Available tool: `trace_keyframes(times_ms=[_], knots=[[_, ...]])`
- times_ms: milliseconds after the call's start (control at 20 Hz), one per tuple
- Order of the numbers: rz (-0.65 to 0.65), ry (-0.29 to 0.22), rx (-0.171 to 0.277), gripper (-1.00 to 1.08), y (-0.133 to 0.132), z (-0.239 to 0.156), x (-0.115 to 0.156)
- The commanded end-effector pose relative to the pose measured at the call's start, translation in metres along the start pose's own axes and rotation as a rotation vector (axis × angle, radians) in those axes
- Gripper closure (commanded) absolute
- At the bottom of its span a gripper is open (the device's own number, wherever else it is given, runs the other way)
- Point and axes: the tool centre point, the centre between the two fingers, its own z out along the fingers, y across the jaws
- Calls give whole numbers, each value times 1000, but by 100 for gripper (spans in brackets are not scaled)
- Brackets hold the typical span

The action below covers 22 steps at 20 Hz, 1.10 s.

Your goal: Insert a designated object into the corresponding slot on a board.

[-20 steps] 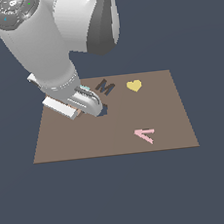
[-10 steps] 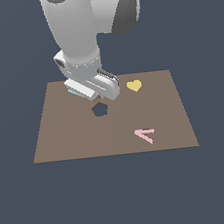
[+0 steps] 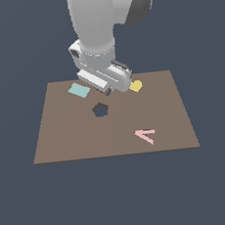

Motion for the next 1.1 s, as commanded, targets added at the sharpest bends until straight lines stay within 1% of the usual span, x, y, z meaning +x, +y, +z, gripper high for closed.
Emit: trace_keyframes(times_ms=[0, 550, 600, 1050], knots=[[7, 1, 0, 108, -1, 0, -4], [8, 0, 0, 108, -3, 10, -5], [8, 0, 0, -92, -3, 10, -5], [8, 0, 0, -92, -3, 10, -5]])
